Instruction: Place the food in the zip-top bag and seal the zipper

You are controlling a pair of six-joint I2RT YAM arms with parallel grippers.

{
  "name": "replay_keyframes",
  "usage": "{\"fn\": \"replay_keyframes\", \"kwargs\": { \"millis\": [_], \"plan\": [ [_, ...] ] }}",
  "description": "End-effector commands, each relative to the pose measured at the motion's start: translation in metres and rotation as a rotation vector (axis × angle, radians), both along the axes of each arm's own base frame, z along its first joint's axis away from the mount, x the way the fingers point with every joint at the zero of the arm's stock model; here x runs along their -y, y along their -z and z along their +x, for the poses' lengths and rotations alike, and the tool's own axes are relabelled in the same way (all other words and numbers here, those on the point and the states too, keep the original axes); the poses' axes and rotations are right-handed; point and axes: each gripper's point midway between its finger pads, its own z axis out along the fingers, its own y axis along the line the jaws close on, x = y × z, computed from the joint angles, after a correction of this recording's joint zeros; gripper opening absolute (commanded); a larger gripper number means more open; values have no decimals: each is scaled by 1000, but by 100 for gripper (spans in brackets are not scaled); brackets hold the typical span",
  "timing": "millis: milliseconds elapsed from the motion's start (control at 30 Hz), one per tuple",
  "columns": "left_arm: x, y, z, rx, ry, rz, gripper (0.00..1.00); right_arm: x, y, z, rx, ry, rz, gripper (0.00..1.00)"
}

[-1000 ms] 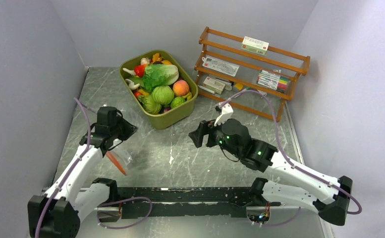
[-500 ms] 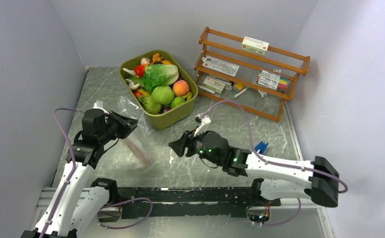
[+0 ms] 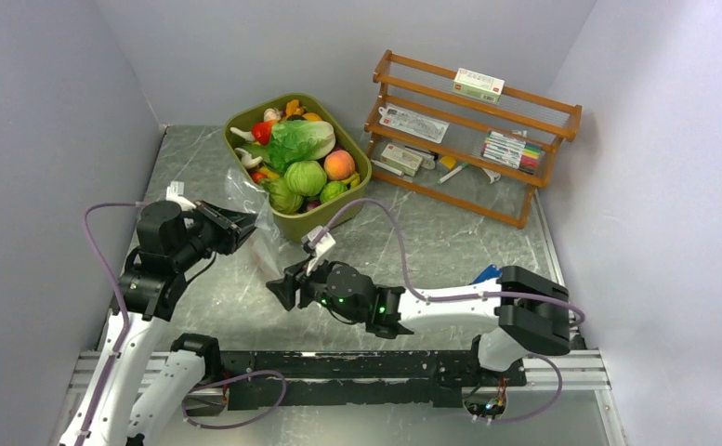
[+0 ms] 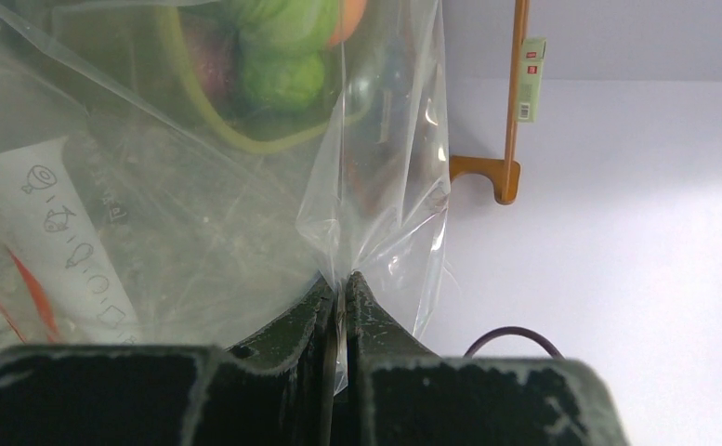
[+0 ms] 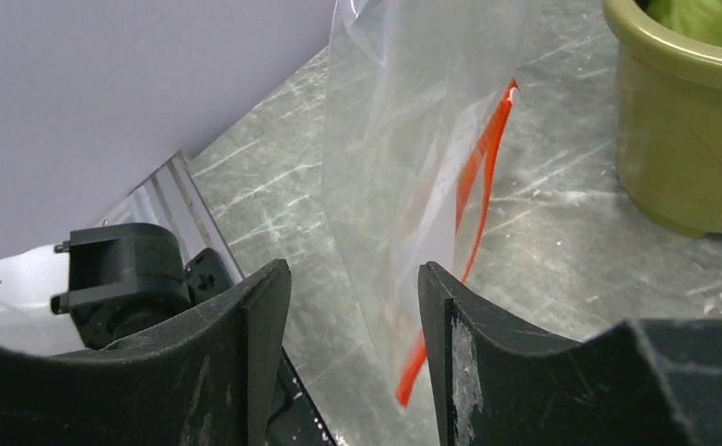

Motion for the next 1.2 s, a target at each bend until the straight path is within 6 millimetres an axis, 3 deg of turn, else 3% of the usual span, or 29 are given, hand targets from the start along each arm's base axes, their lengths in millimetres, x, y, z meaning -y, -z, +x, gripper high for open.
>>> {"fn": "replay_keyframes", "kwargs": {
  "millis": [0,100,167,200,233,267,333,400,533,667,800,900,1000,1167],
  "plan": [
    [7,-17,-10,18,37,-46,7,-20,-6,6,31,13,28,54],
    [8,-18,-10,18,47,-46,7,-26,3,11,10,38,22,49],
    [7,-19,-10,29,47,-32,7,-30,5,11,1,36,24,39],
    [6,-18,-9,31,43,-20,7,-31,6,11,-7,36,22,30],
    [5,-16,-9,31,40,-5,7,-31,8,10,-19,35,15,11],
    [3,-15,-9,47,41,18,10,-30,9,10,-34,38,11,0],
    [-1,-16,-7,99,46,83,34,-23,7,9,-74,45,9,0],
    [-8,-16,-7,145,30,155,68,-15,2,6,-134,20,25,0],
    [-24,-27,-6,328,24,359,89,7,-5,8,-263,-10,58,0],
    [-23,-40,-14,576,147,612,88,33,-4,6,-377,-31,38,0],
    [-19,-31,-28,787,292,833,82,62,-29,4,-408,-18,105,0],
    [-23,-35,-33,843,250,847,83,86,-50,13,-426,52,187,0],
    [-12,-40,-45,939,283,800,83,104,-65,22,-443,108,241,0],
    [7,-22,-68,1095,451,836,84,126,-85,24,-515,150,341,0]
  ]
}}
